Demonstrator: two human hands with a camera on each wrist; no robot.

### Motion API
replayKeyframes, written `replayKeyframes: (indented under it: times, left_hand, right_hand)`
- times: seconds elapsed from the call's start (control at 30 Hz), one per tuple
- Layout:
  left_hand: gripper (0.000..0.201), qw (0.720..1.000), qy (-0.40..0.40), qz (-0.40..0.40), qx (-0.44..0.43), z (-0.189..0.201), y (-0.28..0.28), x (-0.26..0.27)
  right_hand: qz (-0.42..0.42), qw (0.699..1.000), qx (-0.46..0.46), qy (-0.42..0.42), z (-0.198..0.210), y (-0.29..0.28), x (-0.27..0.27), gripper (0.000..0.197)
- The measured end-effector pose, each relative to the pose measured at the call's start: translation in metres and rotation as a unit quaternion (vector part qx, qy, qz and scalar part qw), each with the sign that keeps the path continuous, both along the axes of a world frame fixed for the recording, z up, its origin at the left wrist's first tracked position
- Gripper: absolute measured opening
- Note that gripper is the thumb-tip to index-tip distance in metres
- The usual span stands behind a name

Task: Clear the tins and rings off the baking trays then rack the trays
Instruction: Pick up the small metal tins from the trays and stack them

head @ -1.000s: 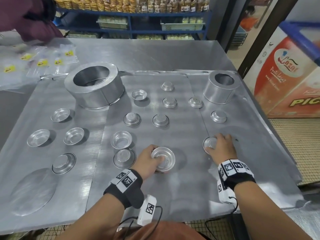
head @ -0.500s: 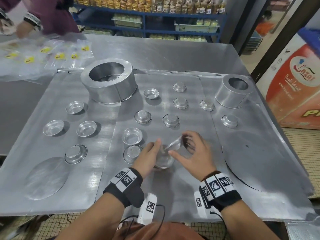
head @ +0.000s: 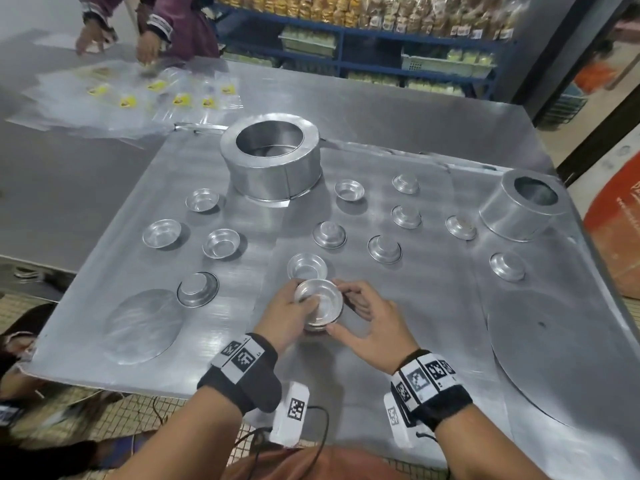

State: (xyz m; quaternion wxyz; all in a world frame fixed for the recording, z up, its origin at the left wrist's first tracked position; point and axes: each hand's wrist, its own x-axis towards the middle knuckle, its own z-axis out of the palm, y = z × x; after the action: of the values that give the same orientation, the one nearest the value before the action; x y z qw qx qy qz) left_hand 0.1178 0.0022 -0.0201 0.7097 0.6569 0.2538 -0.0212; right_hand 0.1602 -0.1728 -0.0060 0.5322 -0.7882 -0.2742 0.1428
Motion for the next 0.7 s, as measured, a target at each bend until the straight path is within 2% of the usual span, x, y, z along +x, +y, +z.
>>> replayKeyframes:
  times: [0.07,0.13,0.27,0.33,0.47,0.53,0.7]
  left_hand:
    - [0.031,1.000,-0.001,0.008,0.016,-0.003,0.013,-0.005]
    - [0.034,0.999,0.004,0.024,0.040,-0.008,0.025,-0.009]
    - [0.038,0.996,0.004,0.044,0.083,-0.011,0.042,-0.015]
    - [0.036,0.994,0.007,0.047,0.098,-0.011,0.048,-0.018]
    - [0.026,0.991,0.011,0.051,0.120,-0.013,0.059,-0.024]
    - [0.025,0.991,0.014,0.053,0.122,-0.014,0.062,-0.027]
    - [0.029,0.991,0.026,0.064,0.115,-0.016,0.068,-0.033]
  right_hand:
    - [0.031,0.999,-0.030,0.009,-0.003,0.006,0.004,0.061]
    - [0.038,0.994,-0.105,-0.022,-0.009,0.016,0.011,0.066]
    - [0.006,0.955,-0.286,-0.075,-0.018,0.041,0.021,0.051]
    - [-0.018,0.935,-0.343,-0.087,-0.019,0.052,0.022,0.047]
    - [-0.031,0.918,-0.382,-0.103,-0.018,0.072,0.020,0.056]
    - [-0.033,0.911,-0.396,-0.113,-0.020,0.078,0.018,0.054]
    - [-0.041,0.931,-0.354,-0.082,-0.018,0.081,0.011,0.041]
